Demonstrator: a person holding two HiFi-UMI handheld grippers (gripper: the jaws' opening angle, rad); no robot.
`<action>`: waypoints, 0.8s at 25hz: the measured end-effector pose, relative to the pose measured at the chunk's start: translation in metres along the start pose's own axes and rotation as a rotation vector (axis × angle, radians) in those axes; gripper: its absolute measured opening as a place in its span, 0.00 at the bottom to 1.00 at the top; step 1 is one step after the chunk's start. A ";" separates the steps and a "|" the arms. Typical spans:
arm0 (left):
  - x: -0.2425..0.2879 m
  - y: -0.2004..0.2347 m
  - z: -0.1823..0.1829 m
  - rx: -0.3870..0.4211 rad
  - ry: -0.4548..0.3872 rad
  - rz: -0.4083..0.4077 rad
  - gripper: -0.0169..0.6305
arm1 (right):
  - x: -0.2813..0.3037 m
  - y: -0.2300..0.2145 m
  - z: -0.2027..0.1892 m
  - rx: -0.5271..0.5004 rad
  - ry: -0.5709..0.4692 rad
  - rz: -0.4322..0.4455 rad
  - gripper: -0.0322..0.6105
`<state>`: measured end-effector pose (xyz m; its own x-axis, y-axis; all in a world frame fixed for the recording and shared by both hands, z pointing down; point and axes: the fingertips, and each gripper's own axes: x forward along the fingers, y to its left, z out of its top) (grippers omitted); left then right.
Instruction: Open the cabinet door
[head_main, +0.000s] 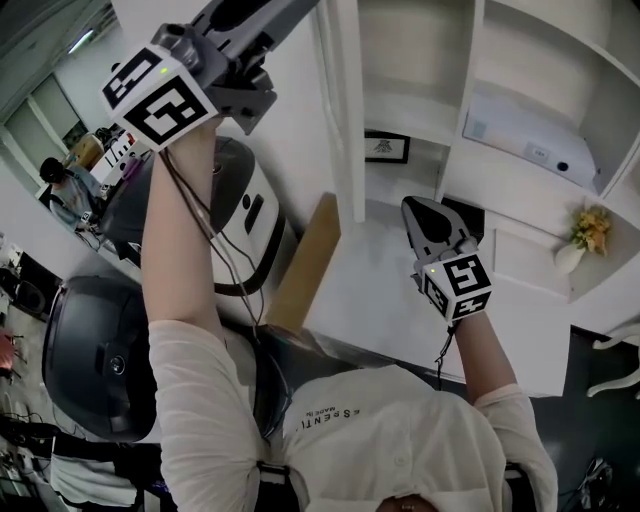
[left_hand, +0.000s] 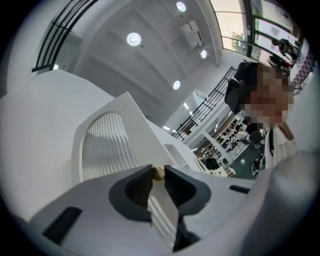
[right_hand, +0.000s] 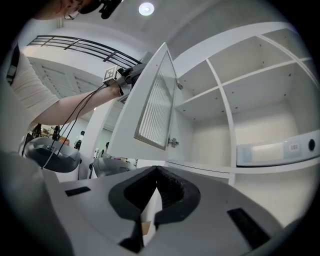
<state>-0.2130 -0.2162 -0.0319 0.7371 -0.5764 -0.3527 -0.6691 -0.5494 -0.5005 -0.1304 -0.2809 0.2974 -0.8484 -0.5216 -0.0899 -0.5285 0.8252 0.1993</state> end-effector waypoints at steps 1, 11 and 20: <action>-0.011 0.002 0.005 -0.013 -0.011 -0.007 0.14 | 0.007 0.011 0.003 0.000 -0.006 0.012 0.07; -0.076 0.031 0.013 -0.007 0.024 0.025 0.16 | 0.061 0.066 0.001 -0.006 -0.023 0.115 0.07; -0.111 0.055 0.015 0.029 0.036 0.068 0.16 | 0.085 0.077 0.008 -0.014 -0.040 0.147 0.07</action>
<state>-0.3298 -0.1731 -0.0324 0.6858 -0.6336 -0.3580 -0.7141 -0.4907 -0.4993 -0.2437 -0.2600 0.2972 -0.9173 -0.3861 -0.0972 -0.3982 0.8889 0.2265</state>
